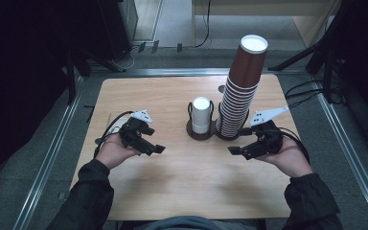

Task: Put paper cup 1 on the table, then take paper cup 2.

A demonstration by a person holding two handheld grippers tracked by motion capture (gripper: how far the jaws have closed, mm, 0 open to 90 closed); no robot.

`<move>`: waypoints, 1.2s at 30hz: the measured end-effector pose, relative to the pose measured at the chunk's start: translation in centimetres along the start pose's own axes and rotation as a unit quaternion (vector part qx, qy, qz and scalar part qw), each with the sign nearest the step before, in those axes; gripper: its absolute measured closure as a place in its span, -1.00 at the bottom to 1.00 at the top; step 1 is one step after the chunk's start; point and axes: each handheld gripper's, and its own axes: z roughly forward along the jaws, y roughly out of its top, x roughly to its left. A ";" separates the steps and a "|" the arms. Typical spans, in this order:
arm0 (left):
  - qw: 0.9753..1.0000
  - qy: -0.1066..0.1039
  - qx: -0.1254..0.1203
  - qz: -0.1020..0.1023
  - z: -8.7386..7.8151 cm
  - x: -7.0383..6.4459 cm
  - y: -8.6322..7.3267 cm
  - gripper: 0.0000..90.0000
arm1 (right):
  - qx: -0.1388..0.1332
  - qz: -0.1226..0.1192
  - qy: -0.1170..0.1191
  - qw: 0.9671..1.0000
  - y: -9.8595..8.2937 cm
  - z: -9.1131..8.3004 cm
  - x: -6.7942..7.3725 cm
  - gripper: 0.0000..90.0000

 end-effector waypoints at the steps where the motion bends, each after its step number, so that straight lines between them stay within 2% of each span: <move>1: 1.000 -0.002 0.001 0.000 0.0 -0.1 0.0 -0.69 | 0.000 -0.005 -0.001 1.000 0.2 -0.4 -0.1 -0.52; 2: 1.000 -0.002 0.001 0.000 0.0 -0.1 0.0 -0.69 | 0.000 -0.005 -0.001 1.000 0.2 -0.4 -0.1 -0.52; 4: 1.000 -0.006 0.004 0.002 0.1 -0.4 -0.1 -0.69 | -0.006 -0.010 -0.006 1.000 0.9 -1.8 -0.4 -0.51; 9: 1.000 -0.011 0.005 0.009 0.4 -0.8 -0.3 -0.68 | -0.010 -0.005 -0.014 1.000 1.8 -3.6 -1.1 -0.53; 12: 1.000 -0.007 0.007 0.009 0.5 -1.0 -0.3 -0.68 | -0.010 -0.004 -0.021 1.000 2.4 -4.7 -1.4 -0.53; 15: 1.000 -0.026 0.005 -0.003 0.7 -1.0 -0.2 -0.71 | -0.028 0.005 -0.012 1.000 2.9 -5.8 -1.8 -0.53; 19: 1.000 -0.029 0.005 0.003 0.8 -1.3 -0.2 -0.77 | -0.027 0.011 -0.023 0.999 3.5 -7.0 -2.2 -0.54; 21: 1.000 -0.023 0.003 0.007 0.8 -1.4 -0.1 -0.82 | -0.026 0.007 -0.028 0.999 3.9 -7.5 -2.4 -0.55; 23: 1.000 -0.018 0.002 0.004 0.8 -1.5 -0.1 -1.00 | -0.027 0.006 -0.034 0.999 4.4 -8.0 -2.6 -0.56; 24: 1.000 -0.022 0.000 0.010 0.7 -1.5 -0.1 -1.00 | -0.027 0.006 -0.038 0.999 4.7 -8.3 -2.7 -0.56; 27: 0.999 -0.035 -0.003 0.013 0.8 -1.6 -0.1 -1.00 | -0.030 0.006 -0.047 0.998 5.6 -9.0 -3.0 -0.57; 28: 0.999 -0.035 -0.003 0.013 0.8 -1.6 -0.1 -1.00 | -0.033 0.005 -0.048 0.998 5.9 -9.3 -3.1 -0.57; 29: 0.999 -0.046 -0.009 0.004 0.8 -1.6 0.0 -1.00 | -0.034 0.003 -0.050 0.998 6.3 -9.5 -3.3 -0.58; 33: 0.999 -0.050 -0.012 -0.001 1.0 -1.6 0.0 -1.00 | -0.036 0.011 -0.057 0.998 7.5 -10.0 -4.1 -0.64; 36: 0.999 -0.048 0.000 0.002 1.2 -1.7 0.0 -1.00 | -0.041 0.020 -0.065 0.997 8.5 -10.2 -4.9 -0.66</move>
